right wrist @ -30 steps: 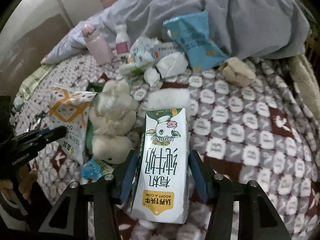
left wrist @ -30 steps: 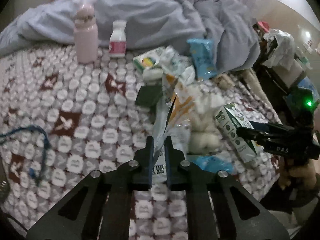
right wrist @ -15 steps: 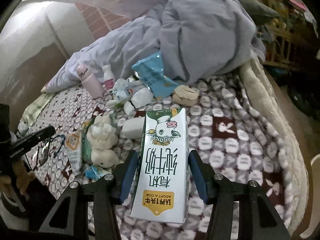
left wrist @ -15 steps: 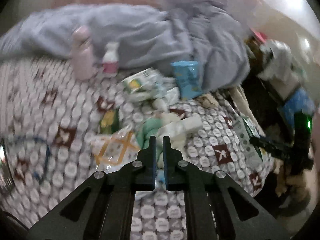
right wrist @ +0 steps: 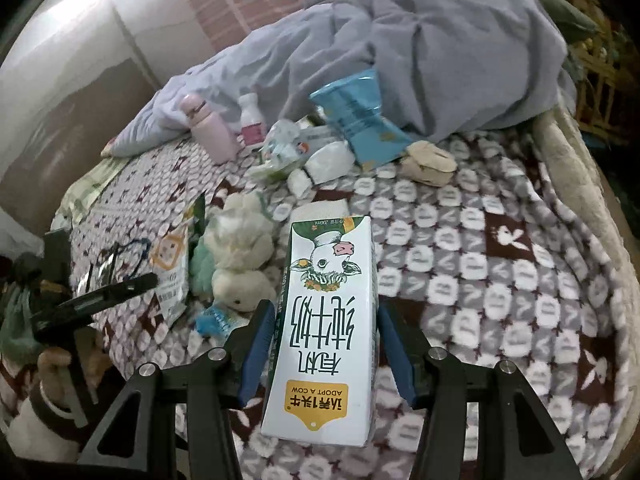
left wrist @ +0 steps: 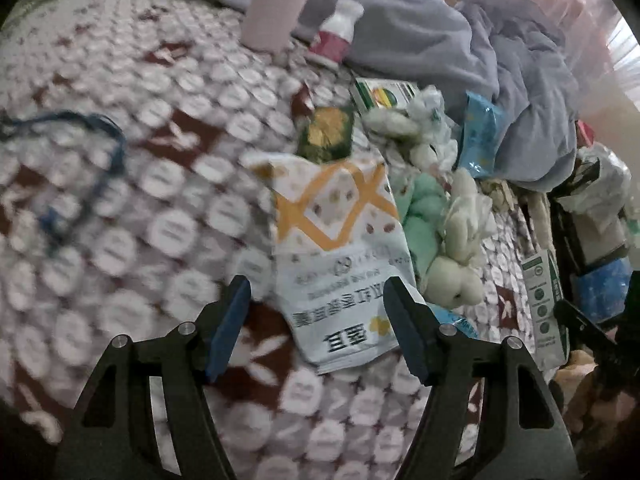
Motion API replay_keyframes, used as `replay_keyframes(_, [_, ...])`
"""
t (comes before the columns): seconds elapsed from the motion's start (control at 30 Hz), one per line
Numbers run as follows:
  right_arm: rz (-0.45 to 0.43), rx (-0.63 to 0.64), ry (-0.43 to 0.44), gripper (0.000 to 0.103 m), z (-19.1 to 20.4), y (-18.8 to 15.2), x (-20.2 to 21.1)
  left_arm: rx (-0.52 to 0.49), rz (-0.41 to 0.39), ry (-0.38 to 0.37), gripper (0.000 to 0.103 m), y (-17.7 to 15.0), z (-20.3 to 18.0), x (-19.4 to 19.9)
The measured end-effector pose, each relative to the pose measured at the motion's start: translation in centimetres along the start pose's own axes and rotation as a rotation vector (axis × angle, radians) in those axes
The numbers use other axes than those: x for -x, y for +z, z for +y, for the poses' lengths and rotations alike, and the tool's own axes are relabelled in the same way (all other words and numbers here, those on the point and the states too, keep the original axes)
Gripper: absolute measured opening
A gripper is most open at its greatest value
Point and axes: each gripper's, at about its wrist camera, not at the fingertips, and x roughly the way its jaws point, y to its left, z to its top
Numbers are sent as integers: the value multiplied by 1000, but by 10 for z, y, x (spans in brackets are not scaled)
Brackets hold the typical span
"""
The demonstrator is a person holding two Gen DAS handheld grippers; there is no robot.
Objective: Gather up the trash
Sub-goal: 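Grasp the white milk carton with the right gripper while the left grasps the orange-white snack bag, then carry both items to the white bucket and open both grippers over it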
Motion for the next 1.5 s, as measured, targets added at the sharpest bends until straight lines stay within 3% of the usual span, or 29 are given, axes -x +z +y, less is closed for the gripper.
replay_keyframes(0.07, [3, -2, 0, 52, 1, 1, -2, -13, 24, -4, 44, 0, -5, -11])
replay_keyframes(0.1, [3, -6, 1, 52, 1, 1, -2, -24, 40, -2, 14, 0, -7, -15])
replay_keyframes(0.2, [-1, -12, 4, 52, -1, 1, -1, -58, 33, -13, 4, -1, -15, -11])
replay_keyframes(0.47, [-81, -34, -20, 52, -16, 4, 26, -204, -83, -51, 3, 13, -67, 59])
replay_keyframes(0.67, [-133, -72, -110, 52, -49, -2, 56, -341, -74, -153, 3, 15, -148, 62])
replay_keyframes(1.0, [-192, -256, -314, 52, -159, -41, 125, -548, 65, -327, 3, -22, -315, -2])
replay_keyframes(1.2, [-215, -423, -459, 52, -245, -75, 174, -651, 184, -421, 3, -63, -413, -46])
replay_keyframes(1.5, [-168, -608, -593, 52, -338, -124, 194, -726, 298, -475, 5, -111, -512, -111])
